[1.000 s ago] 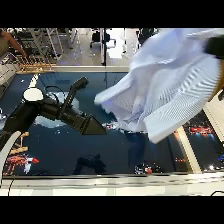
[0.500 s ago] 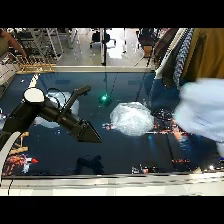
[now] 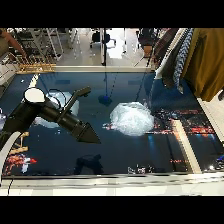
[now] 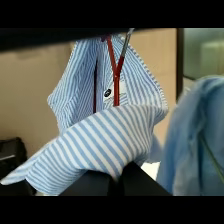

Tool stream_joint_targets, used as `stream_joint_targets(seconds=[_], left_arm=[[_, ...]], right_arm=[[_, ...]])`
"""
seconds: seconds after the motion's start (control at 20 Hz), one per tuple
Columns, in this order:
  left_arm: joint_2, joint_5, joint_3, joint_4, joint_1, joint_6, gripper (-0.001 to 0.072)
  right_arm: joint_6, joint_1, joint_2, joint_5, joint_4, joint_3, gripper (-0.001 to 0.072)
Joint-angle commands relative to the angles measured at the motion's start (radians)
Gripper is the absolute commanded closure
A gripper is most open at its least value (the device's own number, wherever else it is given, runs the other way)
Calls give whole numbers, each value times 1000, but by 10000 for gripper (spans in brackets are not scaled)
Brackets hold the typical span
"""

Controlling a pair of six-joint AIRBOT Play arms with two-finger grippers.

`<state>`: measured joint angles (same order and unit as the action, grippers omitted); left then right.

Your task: Fold the clothes and pants, and hang the long-sleeved shirts on hangers.

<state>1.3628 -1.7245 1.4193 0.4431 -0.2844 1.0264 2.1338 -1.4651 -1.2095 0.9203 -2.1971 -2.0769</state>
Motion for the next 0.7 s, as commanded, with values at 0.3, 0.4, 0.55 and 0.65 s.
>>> stream_joint_targets(seconds=[0.3,0.4,0.55,0.65], left_arm=[[-1,1,0,-2,-1,101,309],[-1,4,0,-2,-1,100,308],[-1,3,0,-2,-1,101,267],[-1,3,0,-2,-3,101,267]], right_arm=[[-135,-249,-66,-223,494,2,690],[-136,-248,-30,-232,602,2,445],[-136,-248,50,-230,705,2,254],[-136,-248,118,-227,855,2,254]])
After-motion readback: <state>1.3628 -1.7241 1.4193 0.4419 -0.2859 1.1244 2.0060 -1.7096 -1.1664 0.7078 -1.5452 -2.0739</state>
